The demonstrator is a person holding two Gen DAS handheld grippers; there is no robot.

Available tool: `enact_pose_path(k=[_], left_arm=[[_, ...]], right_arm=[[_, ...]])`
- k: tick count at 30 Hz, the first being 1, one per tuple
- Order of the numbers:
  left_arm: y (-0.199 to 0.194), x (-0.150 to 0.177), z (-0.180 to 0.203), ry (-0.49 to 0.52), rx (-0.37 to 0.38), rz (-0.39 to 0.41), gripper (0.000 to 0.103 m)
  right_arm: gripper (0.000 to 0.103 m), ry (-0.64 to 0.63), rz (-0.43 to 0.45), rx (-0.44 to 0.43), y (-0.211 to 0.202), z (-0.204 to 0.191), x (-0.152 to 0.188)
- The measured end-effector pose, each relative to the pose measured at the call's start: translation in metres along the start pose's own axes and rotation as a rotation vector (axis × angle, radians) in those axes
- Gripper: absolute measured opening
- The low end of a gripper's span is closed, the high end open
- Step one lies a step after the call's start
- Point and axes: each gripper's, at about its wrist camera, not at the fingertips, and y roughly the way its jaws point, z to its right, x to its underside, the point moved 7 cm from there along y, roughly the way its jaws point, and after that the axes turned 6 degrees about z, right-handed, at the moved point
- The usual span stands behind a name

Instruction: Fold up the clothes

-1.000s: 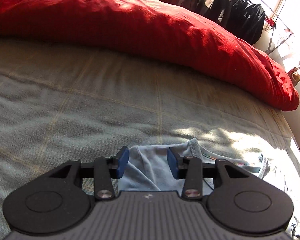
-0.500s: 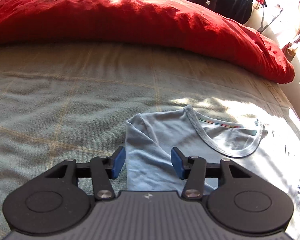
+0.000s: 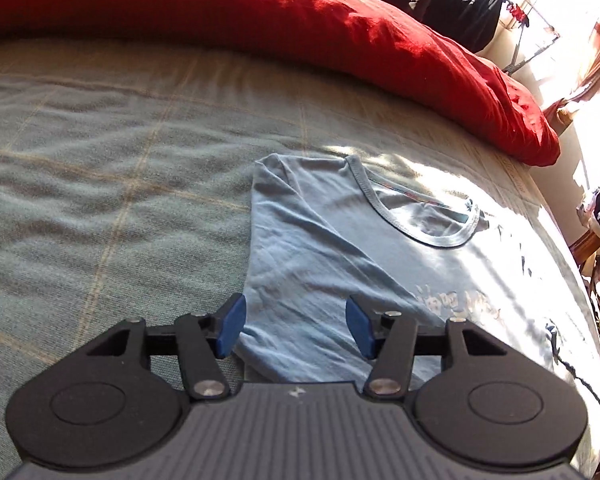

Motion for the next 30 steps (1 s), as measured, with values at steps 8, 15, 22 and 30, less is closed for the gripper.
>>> enact_pose_path(k=[8, 15, 22, 30], left_arm=[[0.024, 0.031, 0.003, 0.048, -0.008, -0.056, 0.062], [-0.029, 0.045, 0.045, 0.224, 0.014, -0.013, 0.065], [-0.097, 0.129, 0.100, 0.538, 0.070, 0.037, 0.071], [-0.138, 0.225, 0.095, 0.612, 0.012, 0.032, 0.073]], right_arm=[[0.103, -0.025, -0.033, -0.004, 0.003, -0.010, 0.010], [0.103, -0.036, -0.032, 0.033, -0.004, -0.001, 0.024], [0.103, -0.215, -0.075, 0.090, 0.003, -0.011, 0.065], [0.103, -0.200, -0.041, 0.119, 0.005, -0.010, 0.071]])
